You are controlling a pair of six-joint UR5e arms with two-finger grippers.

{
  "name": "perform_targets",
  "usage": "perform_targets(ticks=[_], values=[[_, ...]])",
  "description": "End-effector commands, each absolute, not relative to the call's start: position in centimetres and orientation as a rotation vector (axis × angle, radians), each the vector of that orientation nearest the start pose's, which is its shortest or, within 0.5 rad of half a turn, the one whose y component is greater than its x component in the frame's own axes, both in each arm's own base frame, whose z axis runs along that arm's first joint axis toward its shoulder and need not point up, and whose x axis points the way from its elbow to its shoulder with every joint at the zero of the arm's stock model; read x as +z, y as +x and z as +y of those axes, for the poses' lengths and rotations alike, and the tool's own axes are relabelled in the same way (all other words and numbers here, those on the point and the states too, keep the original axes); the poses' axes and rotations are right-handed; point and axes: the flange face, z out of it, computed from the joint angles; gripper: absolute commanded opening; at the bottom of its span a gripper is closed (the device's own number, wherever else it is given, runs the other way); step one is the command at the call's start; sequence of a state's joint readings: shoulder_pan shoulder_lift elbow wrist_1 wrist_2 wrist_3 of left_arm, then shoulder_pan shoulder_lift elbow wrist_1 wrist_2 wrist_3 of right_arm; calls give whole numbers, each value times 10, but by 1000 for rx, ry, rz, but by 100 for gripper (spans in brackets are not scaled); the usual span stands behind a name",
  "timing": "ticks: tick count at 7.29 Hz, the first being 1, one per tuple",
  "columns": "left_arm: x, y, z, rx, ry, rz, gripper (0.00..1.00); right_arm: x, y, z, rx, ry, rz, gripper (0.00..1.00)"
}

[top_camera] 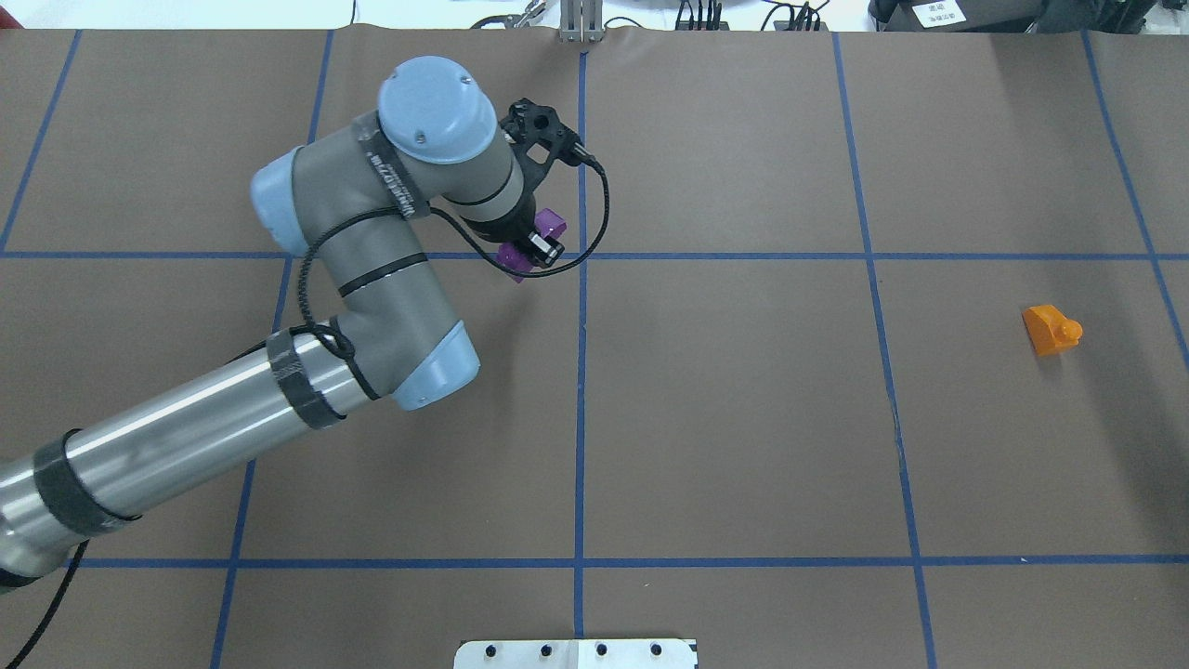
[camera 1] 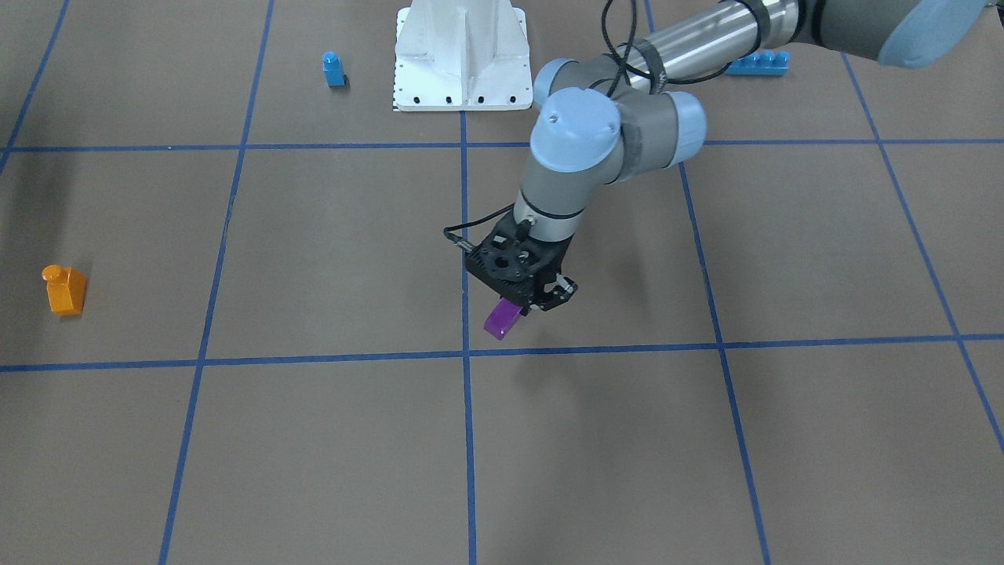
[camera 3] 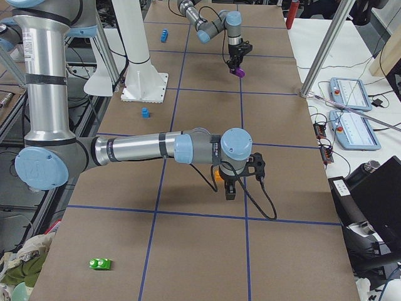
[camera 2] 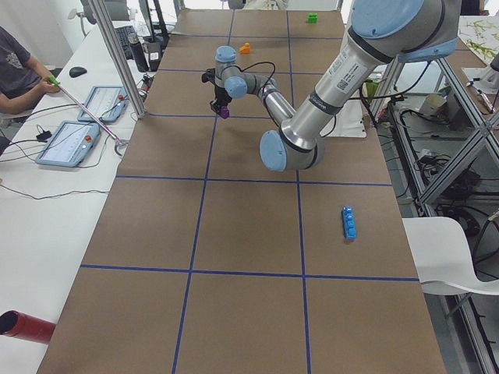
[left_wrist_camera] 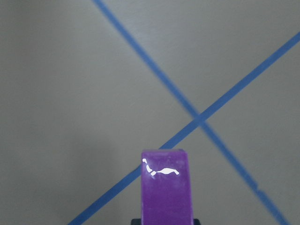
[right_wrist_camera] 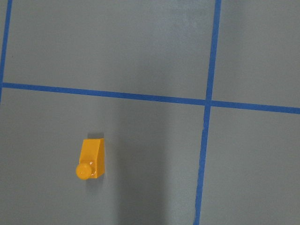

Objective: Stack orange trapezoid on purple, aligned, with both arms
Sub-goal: 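Carry the purple block with the left gripper to the table centre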

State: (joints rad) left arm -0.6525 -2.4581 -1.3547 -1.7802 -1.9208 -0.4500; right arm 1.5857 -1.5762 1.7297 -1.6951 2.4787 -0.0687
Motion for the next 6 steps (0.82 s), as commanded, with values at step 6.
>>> perform_targets(ticks=[6], values=[[175, 631, -524, 646, 425, 768, 19, 578, 43, -492, -39, 29, -936, 100]])
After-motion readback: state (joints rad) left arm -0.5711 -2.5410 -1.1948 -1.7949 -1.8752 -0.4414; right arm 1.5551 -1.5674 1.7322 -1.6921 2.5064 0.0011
